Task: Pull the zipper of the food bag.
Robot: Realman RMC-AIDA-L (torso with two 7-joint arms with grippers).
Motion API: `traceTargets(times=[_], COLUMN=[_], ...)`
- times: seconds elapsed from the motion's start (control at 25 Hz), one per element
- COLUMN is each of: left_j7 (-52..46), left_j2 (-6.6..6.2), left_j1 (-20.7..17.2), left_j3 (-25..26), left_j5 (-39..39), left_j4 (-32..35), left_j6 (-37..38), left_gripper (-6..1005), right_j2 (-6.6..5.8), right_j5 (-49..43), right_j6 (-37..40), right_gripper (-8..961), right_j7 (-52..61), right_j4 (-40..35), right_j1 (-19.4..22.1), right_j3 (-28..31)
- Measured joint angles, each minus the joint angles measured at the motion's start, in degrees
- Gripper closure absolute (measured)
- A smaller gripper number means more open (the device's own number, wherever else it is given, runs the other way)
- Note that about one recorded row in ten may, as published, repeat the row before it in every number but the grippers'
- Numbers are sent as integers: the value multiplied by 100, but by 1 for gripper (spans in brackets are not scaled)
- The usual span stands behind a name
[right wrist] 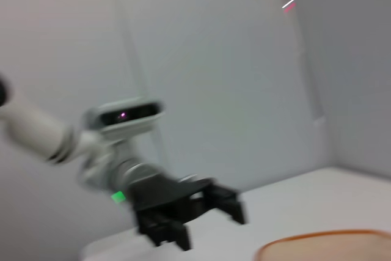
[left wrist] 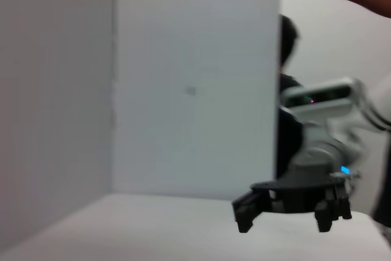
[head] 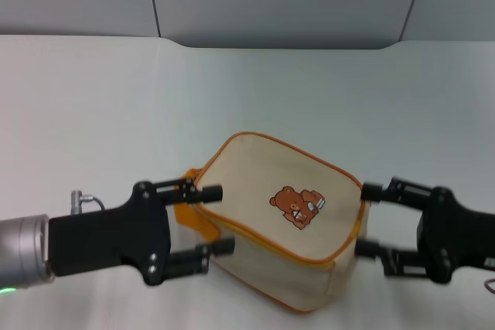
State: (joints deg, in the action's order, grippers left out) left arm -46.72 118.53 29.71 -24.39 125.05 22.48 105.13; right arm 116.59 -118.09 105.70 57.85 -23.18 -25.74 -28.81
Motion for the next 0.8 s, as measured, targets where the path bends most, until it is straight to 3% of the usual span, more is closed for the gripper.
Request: traceTargets(times=[0.2, 0.4, 0.8], left_j7=[-276, -285, -232], left_j2=[0, 14, 24], left_j1=[-68, -86, -98], left_j3=[-256, -302, -333], left_j5=[6, 9, 11], left_j4=[243, 253, 262], left_j6=[89, 82, 46], left_gripper=[417, 194, 184], right_j2=[-91, -79, -10], right_j5=[-224, -232, -236], right_j6=[195, 213, 236], right_gripper=[146, 113, 106], right_j7=[241, 249, 220], right_j4=[-88, -127, -180], right_j1=[-235, -286, -288], right_j3=[-318, -335, -342])
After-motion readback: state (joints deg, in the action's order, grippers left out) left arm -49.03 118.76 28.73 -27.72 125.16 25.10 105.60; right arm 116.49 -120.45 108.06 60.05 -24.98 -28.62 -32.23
